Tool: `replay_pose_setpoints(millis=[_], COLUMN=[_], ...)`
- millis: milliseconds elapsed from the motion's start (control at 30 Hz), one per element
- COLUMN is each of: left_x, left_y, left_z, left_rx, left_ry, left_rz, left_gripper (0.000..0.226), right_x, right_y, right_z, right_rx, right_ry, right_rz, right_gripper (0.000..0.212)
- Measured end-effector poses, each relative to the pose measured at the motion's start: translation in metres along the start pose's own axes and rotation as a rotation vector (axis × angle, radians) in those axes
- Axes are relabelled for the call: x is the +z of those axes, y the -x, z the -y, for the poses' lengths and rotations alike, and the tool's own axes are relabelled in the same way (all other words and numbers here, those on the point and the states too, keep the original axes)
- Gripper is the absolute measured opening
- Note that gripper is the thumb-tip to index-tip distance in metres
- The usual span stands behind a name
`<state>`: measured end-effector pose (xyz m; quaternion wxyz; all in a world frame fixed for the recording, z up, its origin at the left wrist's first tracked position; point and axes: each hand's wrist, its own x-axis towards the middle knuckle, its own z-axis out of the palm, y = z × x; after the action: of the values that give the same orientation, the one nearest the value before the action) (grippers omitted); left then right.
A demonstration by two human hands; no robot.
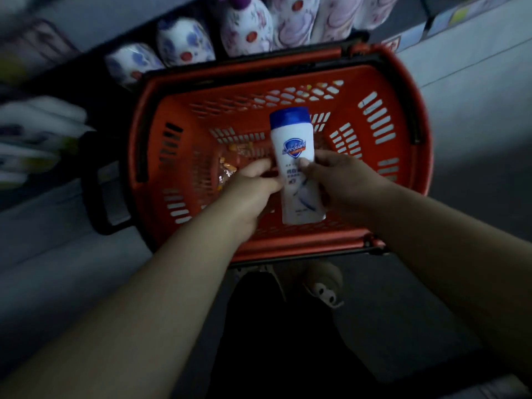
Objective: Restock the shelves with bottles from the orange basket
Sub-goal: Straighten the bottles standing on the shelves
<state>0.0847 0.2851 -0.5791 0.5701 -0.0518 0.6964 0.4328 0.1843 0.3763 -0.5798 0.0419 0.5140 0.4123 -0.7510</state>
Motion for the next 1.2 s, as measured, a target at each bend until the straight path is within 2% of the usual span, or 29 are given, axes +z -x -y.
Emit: replay_pose_setpoints(millis=[200,333,667,833,1000,1100,1200], left_x=[-0.018,-0.031,-0.086,-0.136,-0.192,-0.216,-0.235], left_y=[0.129,0.206,0.360,0.434,0.503,0.533,0.558], left_z=[-0.039,-0.063,-0.095,-0.113,-0.128,-0.135,-0.143], left_rx=[0.061,0.152,0.388,0.458,0.576,0.634,0.684], left_ry=[0.280,0.367,0.350,0.350,0.280,0.289,0.288], left_rz=[0.046,0.024,0.122,0.142,0.138,0.100,0.086], left_gripper=[0.040,0.033,0.048,0.039,0.042,0.036,0.031], right_x=[0.033,0.049,0.118,0.183,0.245,0.274,0.298], right_y=[0.117,0.192,0.341,0.408,0.466,0.494,0.515], right_z=[0.053,0.088,0.125,0.136,0.149,0.159,0.169], right_rx=[-0.086,-0.122,-0.366,-0.454,-0.558,-0.634,-0.691], right_ry=[-0.036,-0.002,0.095,0.111,0.123,0.198,0.266], right_rz=[0.099,0.180,0.224,0.227,0.267,0.268,0.271], right_gripper=[0.024,0.025,0.035,0.042,0.035,0.021,0.018])
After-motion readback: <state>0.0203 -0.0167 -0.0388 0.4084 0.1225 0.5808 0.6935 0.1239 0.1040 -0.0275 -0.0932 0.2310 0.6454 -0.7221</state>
